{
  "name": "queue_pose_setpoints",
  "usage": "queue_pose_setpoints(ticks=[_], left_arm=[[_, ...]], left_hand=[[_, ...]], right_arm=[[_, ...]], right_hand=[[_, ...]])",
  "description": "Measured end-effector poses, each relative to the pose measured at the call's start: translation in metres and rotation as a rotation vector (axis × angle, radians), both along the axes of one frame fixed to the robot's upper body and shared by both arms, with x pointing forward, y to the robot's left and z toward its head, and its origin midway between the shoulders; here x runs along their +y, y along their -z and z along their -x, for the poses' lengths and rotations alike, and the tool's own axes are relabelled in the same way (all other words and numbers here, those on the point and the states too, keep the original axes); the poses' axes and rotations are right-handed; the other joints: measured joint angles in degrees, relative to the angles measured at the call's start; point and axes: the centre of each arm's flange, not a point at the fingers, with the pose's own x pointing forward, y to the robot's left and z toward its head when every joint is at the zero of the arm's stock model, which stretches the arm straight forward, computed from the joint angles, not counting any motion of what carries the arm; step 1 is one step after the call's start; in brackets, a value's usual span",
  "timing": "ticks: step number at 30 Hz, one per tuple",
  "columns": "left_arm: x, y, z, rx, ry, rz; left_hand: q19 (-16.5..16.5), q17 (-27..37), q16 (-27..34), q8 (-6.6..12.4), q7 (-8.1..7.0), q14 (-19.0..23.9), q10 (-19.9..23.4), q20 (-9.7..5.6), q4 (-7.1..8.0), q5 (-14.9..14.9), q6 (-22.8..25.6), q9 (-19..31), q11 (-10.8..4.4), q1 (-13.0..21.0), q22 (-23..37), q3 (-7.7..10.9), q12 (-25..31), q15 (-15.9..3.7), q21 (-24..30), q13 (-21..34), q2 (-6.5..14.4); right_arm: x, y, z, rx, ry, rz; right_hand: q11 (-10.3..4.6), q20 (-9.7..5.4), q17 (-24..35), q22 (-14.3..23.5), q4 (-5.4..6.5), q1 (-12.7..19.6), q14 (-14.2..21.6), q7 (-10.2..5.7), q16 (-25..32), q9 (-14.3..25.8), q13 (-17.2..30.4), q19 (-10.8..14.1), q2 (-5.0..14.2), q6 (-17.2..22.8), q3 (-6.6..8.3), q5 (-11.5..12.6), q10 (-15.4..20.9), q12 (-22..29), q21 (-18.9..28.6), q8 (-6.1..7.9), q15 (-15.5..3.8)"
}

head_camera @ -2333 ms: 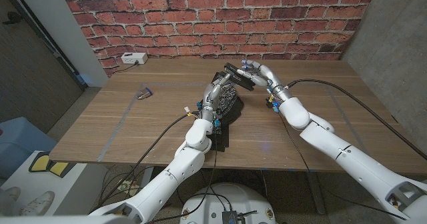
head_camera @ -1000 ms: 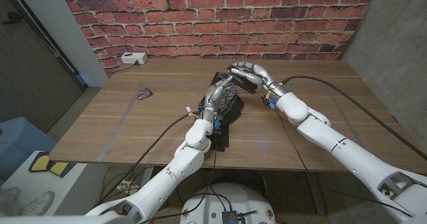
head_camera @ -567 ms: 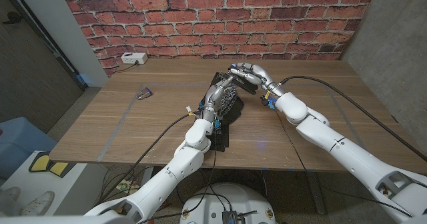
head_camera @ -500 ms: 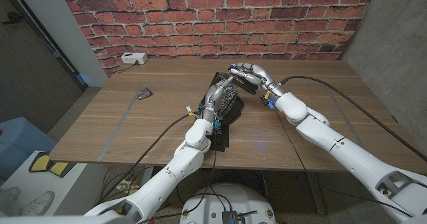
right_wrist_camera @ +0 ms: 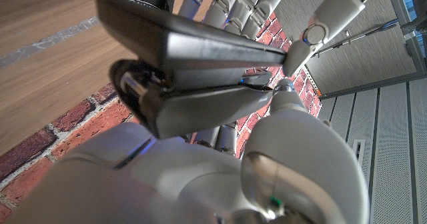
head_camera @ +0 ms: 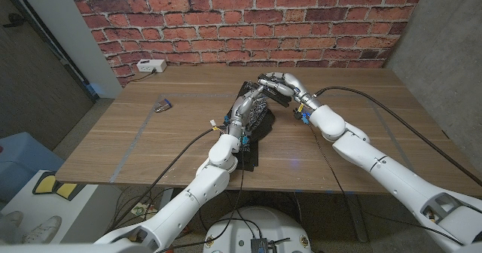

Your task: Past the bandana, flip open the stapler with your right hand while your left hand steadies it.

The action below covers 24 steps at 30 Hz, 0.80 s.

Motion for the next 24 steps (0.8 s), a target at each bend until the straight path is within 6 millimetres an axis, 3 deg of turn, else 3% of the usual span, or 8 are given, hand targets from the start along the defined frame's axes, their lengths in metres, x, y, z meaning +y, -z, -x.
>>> queue_pose_setpoints(ticks=[2, 11, 19, 21, 24], left_arm=[[0.0001, 0.0001, 0.0003, 0.000, 0.000, 0.000], [-0.0003, 0.0000, 0.0009, 0.001, 0.003, -0.002], [-0.0012, 0.0003, 0.0009, 0.002, 0.008, -0.005], [-0.0013, 0.0003, 0.0008, 0.002, 0.009, -0.005], [-0.0015, 0.0000, 0.0006, 0.002, 0.010, -0.006]], left_hand=[[0.00, 0.00, 0.00, 0.00, 0.29, 0.09, 0.08, 0.00, 0.01, 0.00, 0.31, 0.00, -0.06, 0.00, 0.00, 0.01, 0.00, 0.08, 0.00, 0.16, 0.00], [0.00, 0.00, -0.34, -0.01, -0.03, 0.09, 0.46, 0.00, 0.02, -0.03, 0.62, 0.05, -0.10, 0.23, 0.00, 0.01, -0.01, 0.08, 0.00, 0.20, -0.23], [0.00, -0.01, -0.34, -0.05, -0.04, 0.09, 0.48, 0.00, 0.02, -0.04, 0.63, 0.05, -0.11, 0.30, 0.00, 0.01, -0.24, 0.08, 0.00, 0.16, -0.30], [0.00, -0.01, -0.34, -0.05, -0.04, 0.09, 0.48, 0.00, 0.02, -0.05, 0.63, 0.05, -0.11, 0.30, 0.00, 0.01, -0.24, 0.08, 0.00, 0.24, -0.30], [0.00, -0.01, -0.34, -0.05, -0.04, 0.39, 0.50, 0.00, 0.02, -0.09, 0.63, 0.05, -0.13, 0.30, 0.00, 0.01, -0.05, -0.21, 0.00, 0.28, -0.31]], right_arm=[[0.0002, -0.0001, 0.0001, -0.001, -0.002, -0.002], [-0.0006, 0.0012, 0.0007, 0.002, -0.015, -0.031], [-0.0034, 0.0037, 0.0021, 0.006, -0.017, -0.053], [-0.0037, 0.0042, 0.0025, 0.007, -0.019, -0.059], [-0.0041, 0.0041, 0.0029, 0.006, -0.021, -0.067]], right_hand=[[-0.04, -0.17, 0.22, 0.00, -0.17, 0.38, 0.29, 0.00, 0.40, 0.00, 0.20, 0.03, 0.37, 0.82, 0.16, 0.00, 0.65, 0.50, 0.00, 0.08, 0.13], [-1.72, -2.95, 0.98, -0.01, -0.60, 2.46, 2.23, -2.06, 1.33, -0.41, 0.85, -0.49, 2.44, 7.17, 3.68, -0.04, 3.32, 2.87, -0.23, 1.31, 0.02], [-0.47, -4.26, 2.40, 0.27, -0.75, 5.96, 3.56, -0.81, 2.32, -0.08, 1.68, -0.80, 0.88, 8.79, 9.97, 0.19, 4.66, 5.16, -0.22, 2.20, -0.09], [-0.12, -4.71, 2.72, 0.27, -0.02, 6.30, 3.56, -0.81, 2.32, 0.07, 1.68, -0.96, 0.54, 8.79, 10.71, 0.19, 5.00, 5.68, -0.22, 2.20, -0.09], [-0.11, -4.88, 2.96, 0.27, 0.05, 6.42, 3.56, -0.49, 2.32, 0.16, 1.70, -0.79, 0.42, 9.10, 11.21, 0.19, 5.00, 5.98, -0.44, 2.43, -0.09]])
